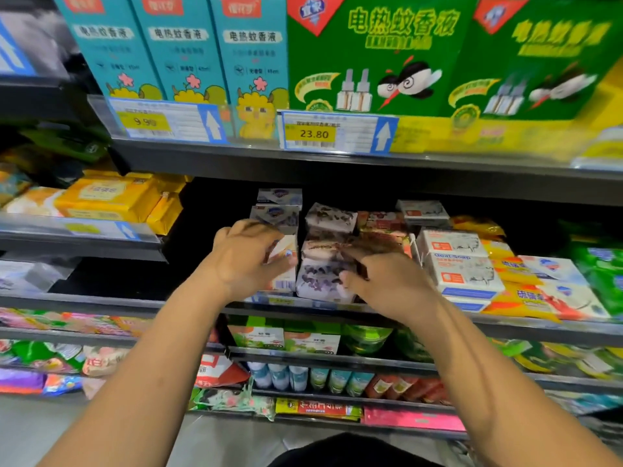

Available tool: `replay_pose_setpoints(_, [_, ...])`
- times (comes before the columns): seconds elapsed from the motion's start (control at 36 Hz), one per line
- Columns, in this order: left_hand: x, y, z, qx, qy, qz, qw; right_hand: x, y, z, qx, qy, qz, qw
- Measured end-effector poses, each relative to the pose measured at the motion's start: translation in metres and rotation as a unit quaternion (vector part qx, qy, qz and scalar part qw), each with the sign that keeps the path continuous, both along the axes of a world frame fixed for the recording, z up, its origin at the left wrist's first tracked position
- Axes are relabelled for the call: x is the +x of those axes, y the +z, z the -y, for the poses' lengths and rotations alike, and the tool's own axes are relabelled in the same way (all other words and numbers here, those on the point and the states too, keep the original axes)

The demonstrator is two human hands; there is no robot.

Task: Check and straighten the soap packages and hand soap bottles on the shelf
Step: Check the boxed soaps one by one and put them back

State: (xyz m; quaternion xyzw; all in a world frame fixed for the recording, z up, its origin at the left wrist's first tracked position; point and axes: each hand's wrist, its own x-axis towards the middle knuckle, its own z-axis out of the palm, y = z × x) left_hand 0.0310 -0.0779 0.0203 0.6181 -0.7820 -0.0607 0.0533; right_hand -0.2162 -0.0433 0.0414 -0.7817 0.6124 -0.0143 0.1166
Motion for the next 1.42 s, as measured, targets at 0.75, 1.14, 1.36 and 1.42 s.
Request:
replay_pose_setpoints(0.75, [-0.329, -0.002, 0.010, 0.041, -0.124, -0.012, 0.991, -0.325, -0.037, 0.006, 0.009, -0.136, 0.003, 0.991])
replay_pose_setpoints(1.14, [-0.338, -0.013, 0.004, -0.015, -0.073, 0.012, 0.997, -0.351, -0.038, 0.060, 0.119, -0.027, -0.048, 0.991])
replay_pose_setpoints(1.36, [-0.334, -0.015, 0.004, 0.006, -0.072, -0.008, 0.997, -0.353, -0.036, 0.068, 0.071, -0.029, -0.068, 0.995])
replay_pose_setpoints(1.42, [-0.334, -0.017, 0.004, 0.004, -0.070, -0.001, 0.998, -0.353, -0.036, 0.068, 0.066, -0.031, -0.062, 0.995])
